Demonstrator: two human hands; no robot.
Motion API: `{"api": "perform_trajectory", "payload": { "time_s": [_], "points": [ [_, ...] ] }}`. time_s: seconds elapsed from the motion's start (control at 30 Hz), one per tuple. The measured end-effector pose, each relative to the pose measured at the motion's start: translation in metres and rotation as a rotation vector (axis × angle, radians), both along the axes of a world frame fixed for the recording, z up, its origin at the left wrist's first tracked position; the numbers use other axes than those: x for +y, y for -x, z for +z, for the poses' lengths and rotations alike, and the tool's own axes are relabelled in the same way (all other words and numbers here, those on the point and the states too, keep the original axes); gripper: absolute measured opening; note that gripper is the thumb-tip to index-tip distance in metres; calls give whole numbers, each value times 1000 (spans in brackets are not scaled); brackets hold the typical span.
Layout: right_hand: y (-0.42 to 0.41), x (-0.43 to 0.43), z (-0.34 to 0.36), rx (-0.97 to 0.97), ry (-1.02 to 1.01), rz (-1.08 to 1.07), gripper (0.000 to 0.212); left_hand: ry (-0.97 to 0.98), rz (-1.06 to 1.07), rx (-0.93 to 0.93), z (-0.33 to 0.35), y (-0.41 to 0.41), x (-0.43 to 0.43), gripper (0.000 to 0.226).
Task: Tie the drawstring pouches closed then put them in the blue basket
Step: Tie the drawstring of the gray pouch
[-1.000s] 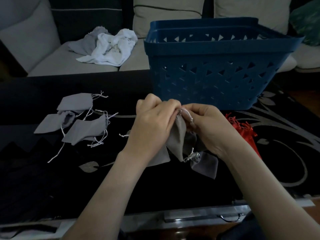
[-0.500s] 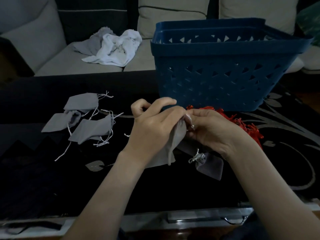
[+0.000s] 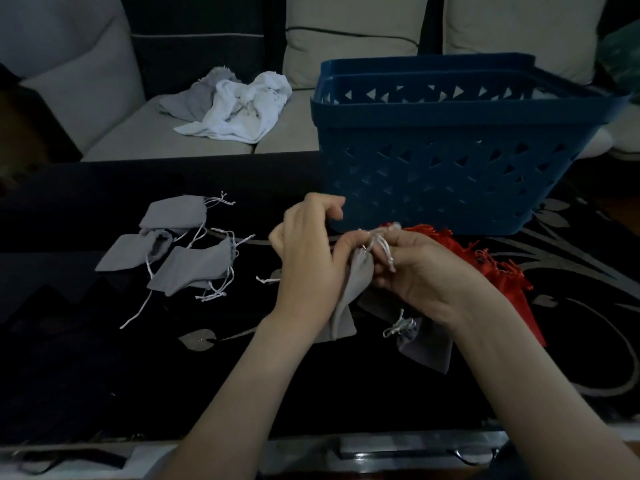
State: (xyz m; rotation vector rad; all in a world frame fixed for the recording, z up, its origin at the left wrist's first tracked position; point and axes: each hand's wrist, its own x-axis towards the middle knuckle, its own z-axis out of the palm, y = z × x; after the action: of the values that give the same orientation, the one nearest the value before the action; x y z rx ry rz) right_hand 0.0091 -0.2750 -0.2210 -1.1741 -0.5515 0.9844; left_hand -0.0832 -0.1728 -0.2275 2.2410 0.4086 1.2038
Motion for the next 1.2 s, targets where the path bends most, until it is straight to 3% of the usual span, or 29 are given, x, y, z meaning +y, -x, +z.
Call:
{"api": "perform_trajectory", "payload": {
  "time_s": [0.03, 0.2, 0.37, 0.6, 0.73, 0.97, 1.07, 1.2],
  "points": [
    [0, 0, 1, -2, 1, -5, 14, -45, 43, 10, 0, -1, 0, 12],
    [-2, 0, -1, -23, -2, -33, 16, -196, 59, 82, 0, -3, 1, 12],
    [0, -2, 3, -73, 26, -47, 23, -242, 37, 104, 3, 2, 3, 21],
    [4, 2, 7, -28, 60, -98, 16, -394, 56, 135, 1, 4, 10, 21],
    [-2, 0, 5, -203, 170, -239, 24, 21, -61, 93, 6, 6, 12, 24],
    [-6, 0, 3, -242, 193, -339, 28, 667, -337, 77, 11, 1, 6, 27],
    [-7, -7, 7, -231, 198, -340, 28, 759, -391, 99, 14, 1, 5, 28],
    [-9, -17, 7, -157, 67, -300, 23, 827, -618, 258, 20, 2, 3, 20]
  ]
}}
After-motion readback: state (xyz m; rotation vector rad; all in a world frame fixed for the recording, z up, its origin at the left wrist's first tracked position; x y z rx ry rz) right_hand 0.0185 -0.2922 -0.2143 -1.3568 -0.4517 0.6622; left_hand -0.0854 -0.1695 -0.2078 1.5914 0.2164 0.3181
